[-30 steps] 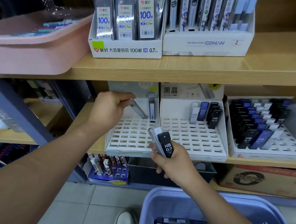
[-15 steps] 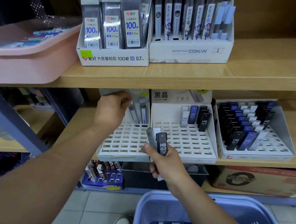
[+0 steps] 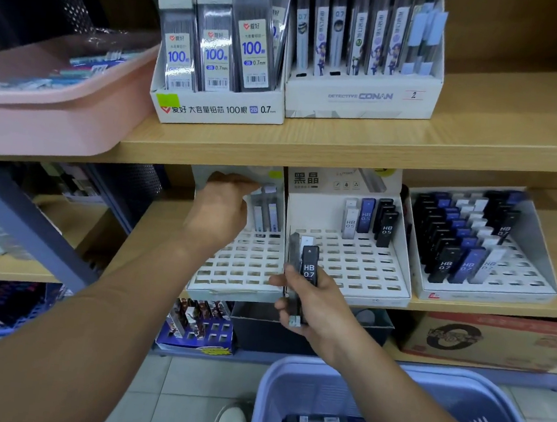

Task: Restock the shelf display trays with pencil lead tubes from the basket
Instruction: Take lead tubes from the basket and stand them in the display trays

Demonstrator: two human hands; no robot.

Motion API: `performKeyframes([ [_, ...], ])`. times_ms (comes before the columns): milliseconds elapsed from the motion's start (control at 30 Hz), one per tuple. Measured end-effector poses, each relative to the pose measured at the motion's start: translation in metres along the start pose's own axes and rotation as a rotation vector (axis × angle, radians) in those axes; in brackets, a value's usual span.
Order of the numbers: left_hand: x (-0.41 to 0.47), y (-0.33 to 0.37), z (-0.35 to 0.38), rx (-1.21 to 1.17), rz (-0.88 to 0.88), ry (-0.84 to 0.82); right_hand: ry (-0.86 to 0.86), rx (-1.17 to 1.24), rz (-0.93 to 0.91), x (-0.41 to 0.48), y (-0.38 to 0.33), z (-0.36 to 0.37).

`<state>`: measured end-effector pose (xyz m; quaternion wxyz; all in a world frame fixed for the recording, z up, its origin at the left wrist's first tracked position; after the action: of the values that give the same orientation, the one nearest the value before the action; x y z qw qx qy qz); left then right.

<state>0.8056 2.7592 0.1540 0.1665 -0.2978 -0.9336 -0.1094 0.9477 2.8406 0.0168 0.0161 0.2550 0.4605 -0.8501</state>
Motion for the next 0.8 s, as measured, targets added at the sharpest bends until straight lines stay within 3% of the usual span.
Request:
performKeyframes([
  [367, -0.004, 0.014, -0.009, 0.056, -0.009, -0.097, -0.141, 0.319, 0.073, -0.024, -0.018, 0.002],
  [433, -0.010, 0.023, -0.012, -0.286, -0.122, -0.205, -0.180, 0.329, 0.078, -0.029, -0.021, 0.004],
  [500, -0.025, 0.050, -0.003, -0.726, -0.172, -0.461, -0.211, 0.320, 0.089, -0.034, -0.024, 0.007],
  [567, -0.038, 0.073, -0.005, -0.809, -0.071, -0.590, -0.229, 0.275, 0.096, -0.039, -0.028, 0.008],
  [667, -0.040, 0.073, -0.008, -0.597, 0.052, -0.558, -0.208, 0.180, 0.098, -0.046, -0.034, 0.001],
  [800, -0.040, 0.089, -0.020, -0.210, 0.391, -0.314, -0.150, 0.092, 0.122, -0.052, -0.040, -0.010],
])
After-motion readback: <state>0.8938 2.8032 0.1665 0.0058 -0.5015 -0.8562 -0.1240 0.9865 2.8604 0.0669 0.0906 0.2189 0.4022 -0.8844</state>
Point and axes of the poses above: each hand's wrist, its own x-axis towards the middle knuckle, its own z-axis out of the palm, y = z × x, the point moved 10 cm from there along x, towards the middle knuckle, and after that the axes turned 7 degrees about x, right-handed, at the moved point
